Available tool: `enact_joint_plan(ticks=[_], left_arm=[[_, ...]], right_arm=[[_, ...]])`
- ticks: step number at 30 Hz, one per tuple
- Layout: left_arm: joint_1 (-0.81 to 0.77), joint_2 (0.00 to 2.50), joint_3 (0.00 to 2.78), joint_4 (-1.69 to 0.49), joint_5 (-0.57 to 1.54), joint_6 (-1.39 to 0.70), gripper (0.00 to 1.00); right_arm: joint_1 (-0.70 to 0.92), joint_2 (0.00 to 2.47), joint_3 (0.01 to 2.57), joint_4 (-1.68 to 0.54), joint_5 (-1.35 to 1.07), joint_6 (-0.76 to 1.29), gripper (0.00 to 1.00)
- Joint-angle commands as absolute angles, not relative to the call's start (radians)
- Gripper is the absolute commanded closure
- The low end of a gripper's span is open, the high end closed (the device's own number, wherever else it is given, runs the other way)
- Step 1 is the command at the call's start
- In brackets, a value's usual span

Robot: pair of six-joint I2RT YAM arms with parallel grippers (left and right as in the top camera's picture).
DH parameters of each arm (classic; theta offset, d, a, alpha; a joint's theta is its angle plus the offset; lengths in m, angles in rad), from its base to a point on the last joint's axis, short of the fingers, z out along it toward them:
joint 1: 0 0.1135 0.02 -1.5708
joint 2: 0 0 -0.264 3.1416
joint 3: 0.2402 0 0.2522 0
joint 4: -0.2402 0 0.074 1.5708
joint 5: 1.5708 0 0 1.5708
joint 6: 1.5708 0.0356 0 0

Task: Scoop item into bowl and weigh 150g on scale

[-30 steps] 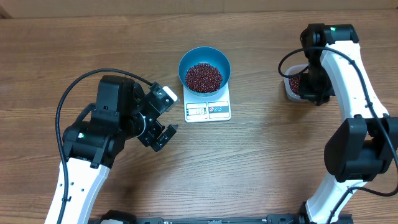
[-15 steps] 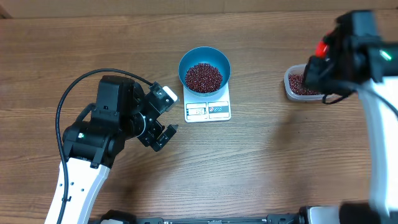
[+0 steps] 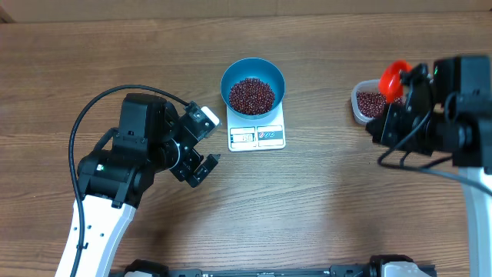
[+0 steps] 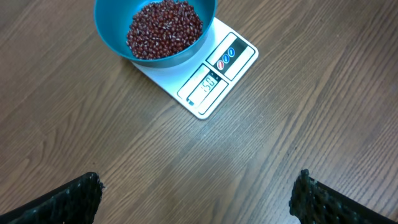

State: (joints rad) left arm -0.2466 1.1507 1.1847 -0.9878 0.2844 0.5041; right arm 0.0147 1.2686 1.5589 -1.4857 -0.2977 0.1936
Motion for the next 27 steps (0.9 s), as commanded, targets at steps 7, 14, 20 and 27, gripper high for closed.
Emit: enact_joint_plan(ticks=[7, 14, 20, 27], left_arm=[[-0.242, 1.157, 1.207, -0.988, 0.284, 0.493, 0.0], [-0.242, 1.157, 1.207, -0.988, 0.284, 0.493, 0.0], [-0.242, 1.157, 1.207, -0.988, 0.284, 0.494, 0.0], [-0.242, 1.157, 1.207, -0.988, 0.284, 0.493, 0.0]], right_arm=[[0.019, 1.024, 1.151, -1.333, -0.513, 0.186, 0.96], [0.019, 0.923, 0.881, -1.239, -0.525, 0.243, 0.96], [0.017, 0.896, 0.686, -1.081, -0.527, 0.372, 0.96], [0.017, 0.896, 0.571, -0.942, -0.54, 0.396, 0.96]])
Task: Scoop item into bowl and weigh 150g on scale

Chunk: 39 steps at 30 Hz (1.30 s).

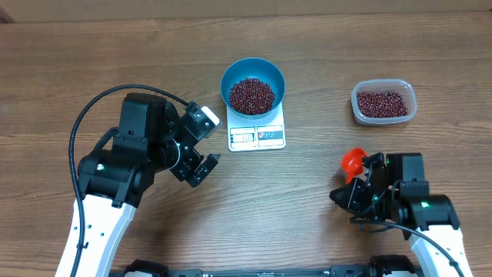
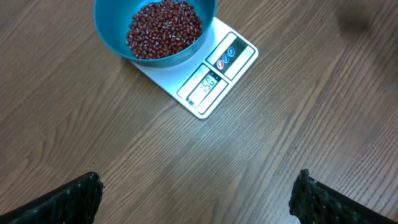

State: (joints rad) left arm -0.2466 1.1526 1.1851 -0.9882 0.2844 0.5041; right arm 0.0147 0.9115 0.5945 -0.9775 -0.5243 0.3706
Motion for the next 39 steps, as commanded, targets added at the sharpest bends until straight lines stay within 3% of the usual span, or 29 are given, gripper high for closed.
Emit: enact_joint_plan(ticks=[1, 10, 31, 32, 34, 39], left_arm=[[-0.242, 1.157, 1.207, -0.988, 0.284, 0.493, 0.01], [-0.242, 1.157, 1.207, -0.988, 0.284, 0.493, 0.0], [-0.242, 1.157, 1.207, -0.988, 0.284, 0.493, 0.0], [-0.242, 1.157, 1.207, -0.988, 0.284, 0.493, 0.0], [-0.242, 1.157, 1.207, -0.988, 0.284, 0.493, 0.0], [-0.242, 1.157, 1.207, -0.988, 0.284, 0.493, 0.0]], right_arm=[[0.017, 0.896, 0.567, -0.926, -0.54, 0.396, 0.96], [0.017, 0.923, 0.562, -0.818, -0.434, 0.334, 0.96], [0.017, 1.279, 0.562, -0.653, -0.499, 0.374, 0.96], [0.017, 1.28, 0.562, -0.656, -0.499, 0.374, 0.91], [0.017, 1.279, 0.562, -0.659, -0.498, 0.374, 0.7], [0.017, 1.279, 0.562, -0.658, -0.467, 0.374, 0.7]])
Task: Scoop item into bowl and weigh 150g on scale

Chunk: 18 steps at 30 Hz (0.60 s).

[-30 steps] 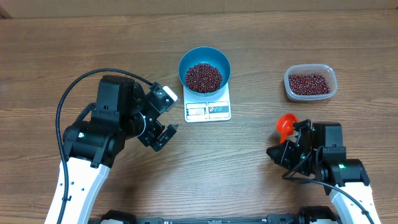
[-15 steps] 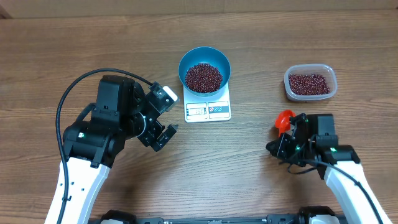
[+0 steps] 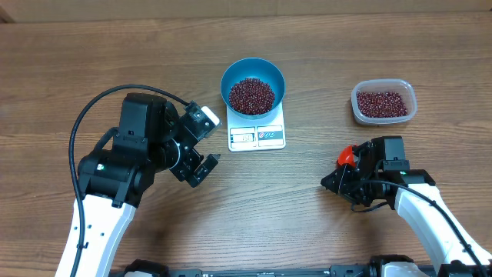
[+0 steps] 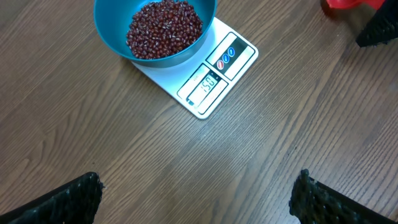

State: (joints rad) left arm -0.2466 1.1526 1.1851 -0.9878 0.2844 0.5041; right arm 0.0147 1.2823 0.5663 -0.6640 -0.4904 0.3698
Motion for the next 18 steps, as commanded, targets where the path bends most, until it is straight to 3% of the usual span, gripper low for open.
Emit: enact_joint_plan(ticks=[1, 4, 9, 10, 11, 18], left_arm=[[-0.242, 1.157, 1.207, -0.988, 0.284, 0.493, 0.0], [-0.242, 1.157, 1.207, -0.988, 0.284, 0.493, 0.0], [-0.242, 1.157, 1.207, -0.988, 0.284, 0.493, 0.0], [-0.242, 1.157, 1.207, -0.988, 0.284, 0.494, 0.0], [-0.242, 1.157, 1.207, -0.988, 0.284, 0.493, 0.0], [-0.242, 1.157, 1.207, -0.988, 0.284, 0.493, 0.0]], right_arm=[[0.017, 1.279, 0.562, -0.658, -0.455, 0.374, 0.7], [0.017, 1.279, 0.562, -0.657, -0.411, 0.374, 0.61], [0.017, 1.279, 0.562, -0.658, -0.339, 0.374, 0.18], [0.017, 1.279, 0.563, -0.658, -0.33, 0.374, 0.05], [0.017, 1.279, 0.564, -0.657, -0.321, 0.374, 0.0], [0.018, 1.279, 0.606, -0.679, -0.314, 0.374, 0.0]])
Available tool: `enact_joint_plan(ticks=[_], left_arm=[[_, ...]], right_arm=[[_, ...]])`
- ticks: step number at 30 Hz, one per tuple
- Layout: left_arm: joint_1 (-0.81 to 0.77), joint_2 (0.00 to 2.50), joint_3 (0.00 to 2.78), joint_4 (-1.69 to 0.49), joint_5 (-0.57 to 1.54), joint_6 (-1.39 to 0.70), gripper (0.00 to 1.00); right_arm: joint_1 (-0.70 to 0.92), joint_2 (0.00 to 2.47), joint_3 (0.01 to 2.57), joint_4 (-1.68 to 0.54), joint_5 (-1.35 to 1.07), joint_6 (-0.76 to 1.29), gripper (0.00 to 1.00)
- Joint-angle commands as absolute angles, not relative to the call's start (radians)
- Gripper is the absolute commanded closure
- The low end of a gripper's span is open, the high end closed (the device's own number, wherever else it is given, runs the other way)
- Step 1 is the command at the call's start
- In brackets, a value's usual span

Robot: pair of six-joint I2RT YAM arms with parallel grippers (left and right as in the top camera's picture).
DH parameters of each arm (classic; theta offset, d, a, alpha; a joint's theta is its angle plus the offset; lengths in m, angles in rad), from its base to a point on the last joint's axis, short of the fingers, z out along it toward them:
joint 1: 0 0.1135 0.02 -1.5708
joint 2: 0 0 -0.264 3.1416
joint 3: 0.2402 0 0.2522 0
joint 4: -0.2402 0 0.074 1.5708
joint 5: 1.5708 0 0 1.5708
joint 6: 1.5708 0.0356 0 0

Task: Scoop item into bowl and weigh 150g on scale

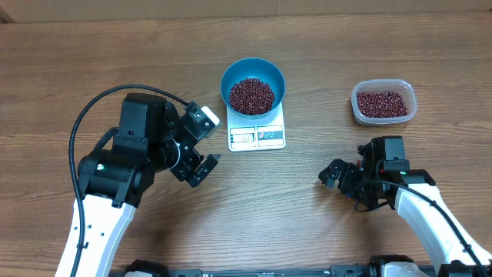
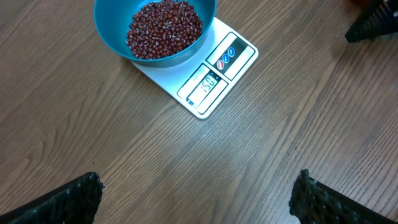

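Note:
A blue bowl (image 1: 253, 91) of red beans sits on the white scale (image 1: 257, 136); the left wrist view shows the bowl (image 2: 155, 28) and the scale's display (image 2: 208, 83), which reads about 150. My left gripper (image 1: 201, 165) hangs open and empty over bare table, left of and nearer than the scale, its fingers (image 2: 68, 199) far apart. My right gripper (image 1: 333, 175) is low over the table at the right front. Of the red scoop (image 2: 356, 1) only a sliver shows beside that gripper's black fingers (image 2: 373, 26); overhead it is hidden under the gripper.
A clear plastic tub (image 1: 383, 102) of red beans stands at the back right, behind the right arm. A black cable loops off the left arm (image 1: 115, 165). Bare wooden table (image 1: 269, 208) lies between the two arms.
The right gripper has turned and dropped a little; the red scoop that showed on top of it is now hidden overhead. The left arm, bowl and scale are unchanged.
The right gripper held the red scoop up beside the bean tub. Then it was at the right front of the table with the scoop still in it. It stayed there, and now the scoop is tucked under it. The scale's reading stayed near 150 throughout.

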State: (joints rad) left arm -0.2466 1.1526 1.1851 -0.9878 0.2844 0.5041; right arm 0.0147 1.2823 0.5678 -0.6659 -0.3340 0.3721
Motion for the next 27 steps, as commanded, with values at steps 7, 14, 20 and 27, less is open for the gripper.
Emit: enact_joint_plan(ticks=[7, 14, 20, 27], left_arm=[[-0.242, 1.157, 1.207, -0.988, 0.284, 0.493, 0.0], [-0.242, 1.157, 1.207, -0.988, 0.284, 0.493, 0.0], [-0.242, 1.157, 1.207, -0.988, 0.284, 0.493, 0.0], [-0.242, 1.157, 1.207, -0.988, 0.284, 0.493, 0.0]], right_arm=[[0.018, 1.279, 0.769, -0.91, -0.161, 0.396, 0.0], [0.018, 1.279, 0.899, -1.067, -0.15, 0.397, 0.0], [0.018, 1.256, 1.072, -1.228, -0.186, 0.345, 0.0], [0.018, 1.158, 1.266, -1.315, -0.299, 0.287, 0.0]])
